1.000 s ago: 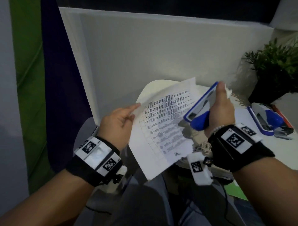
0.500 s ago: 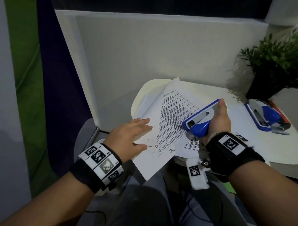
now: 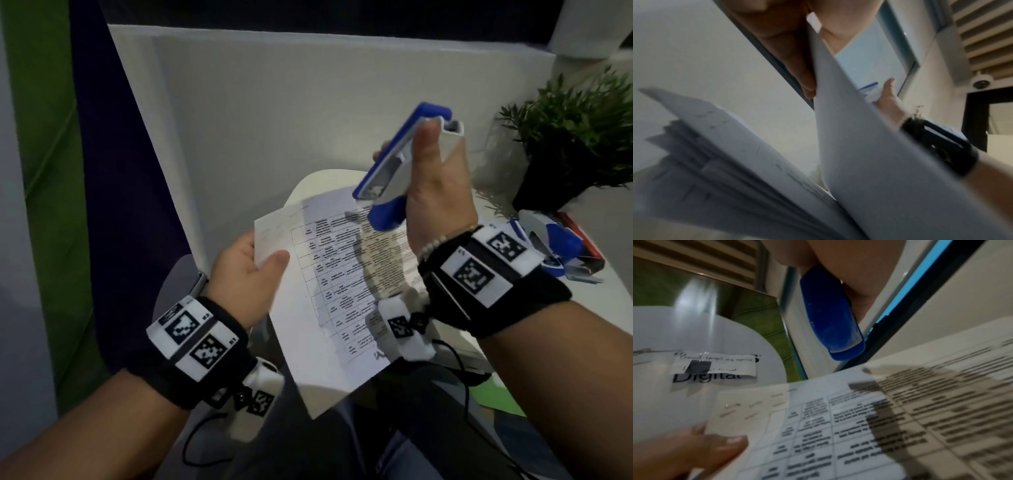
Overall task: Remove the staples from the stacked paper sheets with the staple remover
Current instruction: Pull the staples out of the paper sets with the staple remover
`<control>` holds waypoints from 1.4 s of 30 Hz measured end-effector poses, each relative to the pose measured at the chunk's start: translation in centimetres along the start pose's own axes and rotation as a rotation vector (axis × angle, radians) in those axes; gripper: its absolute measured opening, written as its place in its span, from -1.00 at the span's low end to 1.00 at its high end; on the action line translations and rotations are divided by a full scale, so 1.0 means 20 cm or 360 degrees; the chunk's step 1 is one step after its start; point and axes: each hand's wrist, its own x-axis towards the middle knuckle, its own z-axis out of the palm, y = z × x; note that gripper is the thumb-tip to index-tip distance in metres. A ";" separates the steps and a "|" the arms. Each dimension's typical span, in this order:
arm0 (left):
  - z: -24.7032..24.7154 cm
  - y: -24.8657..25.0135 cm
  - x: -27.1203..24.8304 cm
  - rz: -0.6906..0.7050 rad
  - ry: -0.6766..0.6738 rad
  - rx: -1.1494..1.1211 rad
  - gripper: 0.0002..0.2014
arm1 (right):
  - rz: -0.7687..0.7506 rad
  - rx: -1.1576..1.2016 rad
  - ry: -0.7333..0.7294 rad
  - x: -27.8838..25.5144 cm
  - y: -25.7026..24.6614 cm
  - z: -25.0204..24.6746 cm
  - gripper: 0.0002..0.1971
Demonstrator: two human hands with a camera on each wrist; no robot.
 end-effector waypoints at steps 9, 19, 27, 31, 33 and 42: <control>0.02 0.06 -0.06 0.0206 -0.0107 0.0051 -0.66 | -0.0127 -0.0109 -0.0285 -0.03 -0.03 0.13 -0.31; 0.06 0.05 -0.08 0.0473 -0.0201 0.0294 -0.37 | -0.0121 -0.0021 -0.0239 -0.08 -0.03 0.19 -0.56; 0.06 0.03 -0.08 0.0477 -0.0211 0.0342 -0.32 | -0.0141 -0.0040 -0.0231 -0.05 -0.02 0.18 -0.73; 0.05 0.02 -0.09 0.0471 -0.0207 0.0383 -0.31 | -0.0187 -0.0065 -0.0216 -0.05 -0.01 0.19 -0.65; 0.06 0.03 -0.09 0.0467 -0.0203 0.0387 -0.34 | -0.0214 -0.0070 -0.0210 -0.05 -0.01 0.20 -0.66; 0.06 0.03 -0.07 0.0335 -0.0152 0.0257 -0.42 | -0.0111 0.0043 -0.0194 -0.03 0.01 0.18 -0.71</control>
